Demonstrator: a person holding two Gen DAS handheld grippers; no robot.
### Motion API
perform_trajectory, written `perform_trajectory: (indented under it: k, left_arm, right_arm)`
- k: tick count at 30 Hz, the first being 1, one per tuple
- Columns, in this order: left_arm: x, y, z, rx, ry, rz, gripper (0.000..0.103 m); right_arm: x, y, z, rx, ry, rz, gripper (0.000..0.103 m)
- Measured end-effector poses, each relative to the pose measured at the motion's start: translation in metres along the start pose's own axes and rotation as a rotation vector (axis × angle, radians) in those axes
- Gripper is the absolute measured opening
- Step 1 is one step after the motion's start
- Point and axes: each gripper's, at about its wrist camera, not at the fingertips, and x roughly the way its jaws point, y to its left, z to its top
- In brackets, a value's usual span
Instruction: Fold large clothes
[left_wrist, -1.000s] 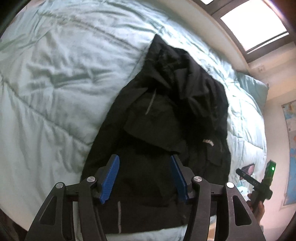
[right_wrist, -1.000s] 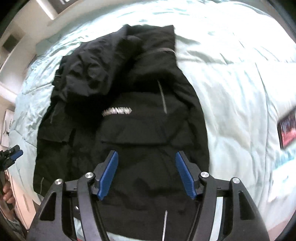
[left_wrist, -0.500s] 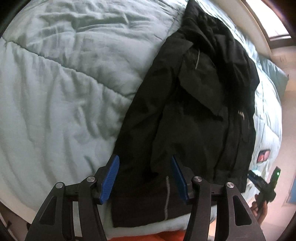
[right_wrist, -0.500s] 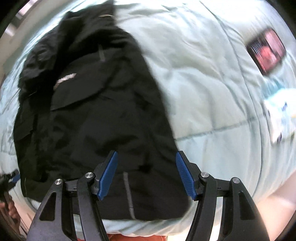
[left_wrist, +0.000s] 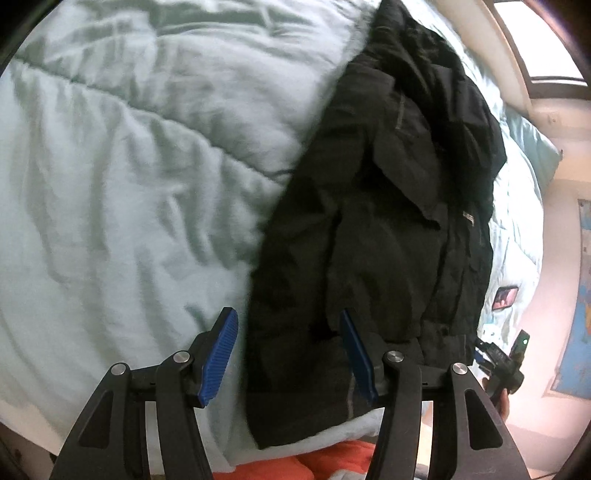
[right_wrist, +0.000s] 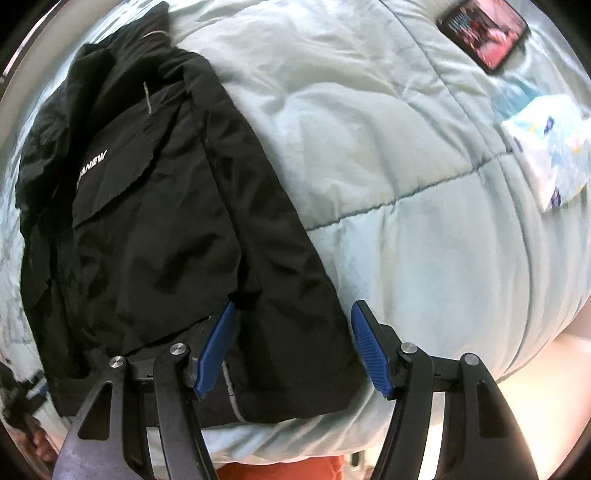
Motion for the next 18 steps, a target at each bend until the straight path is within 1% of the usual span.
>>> perform_trajectory:
  k: [1,2,3,5,8,10,11,13,14,15,16,18]
  left_arm:
    - [0.003,0.002,-0.001,0.003,0.014,-0.010,0.059]
    - [0.008,0.002,-0.002,0.016,0.050,-0.035,0.059]
    - [0.014,0.000,-0.005,0.035,0.087,-0.064,0.059]
    - [0.024,-0.007,-0.008,0.079,0.126,-0.090,0.059]
    - [0.038,-0.014,-0.006,0.109,0.136,-0.063,0.060]
    - [0.043,-0.011,-0.001,0.078,0.114,-0.094,0.059]
    - [0.040,-0.014,0.000,0.083,0.088,-0.111,0.044]
    - [0.026,-0.029,-0.003,0.167,0.051,-0.131,0.022]
    - [0.015,-0.039,-0.005,0.209,0.030,-0.132,0.021]
    - [0.007,-0.048,-0.006,0.238,0.021,-0.151,0.021]
    - [0.003,-0.054,-0.006,0.252,0.023,-0.169,0.021]
    - [0.003,-0.062,-0.003,0.261,0.055,-0.210,0.021]
  right_arm:
    - [0.000,-0.001,-0.001,0.010,0.001,0.002,0.068]
    - [0.000,-0.001,-0.002,0.012,-0.001,-0.005,0.068]
    - [-0.001,0.002,-0.004,0.006,-0.006,-0.021,0.068]
    - [-0.004,0.008,-0.008,-0.008,-0.019,-0.046,0.068]
    - [-0.011,0.012,-0.015,-0.003,-0.036,-0.062,0.068]
    - [-0.014,0.012,-0.019,0.019,-0.041,-0.052,0.068]
    - [-0.015,0.010,-0.020,0.031,-0.039,-0.043,0.068]
    - [-0.017,0.004,-0.022,0.036,-0.036,-0.027,0.068]
    - [-0.017,-0.001,-0.020,0.029,-0.037,-0.019,0.068]
    - [-0.017,-0.003,-0.020,0.019,-0.037,-0.012,0.068]
    - [-0.016,-0.002,-0.019,0.001,-0.033,-0.004,0.068]
    - [-0.011,-0.005,-0.012,-0.022,-0.030,-0.011,0.068]
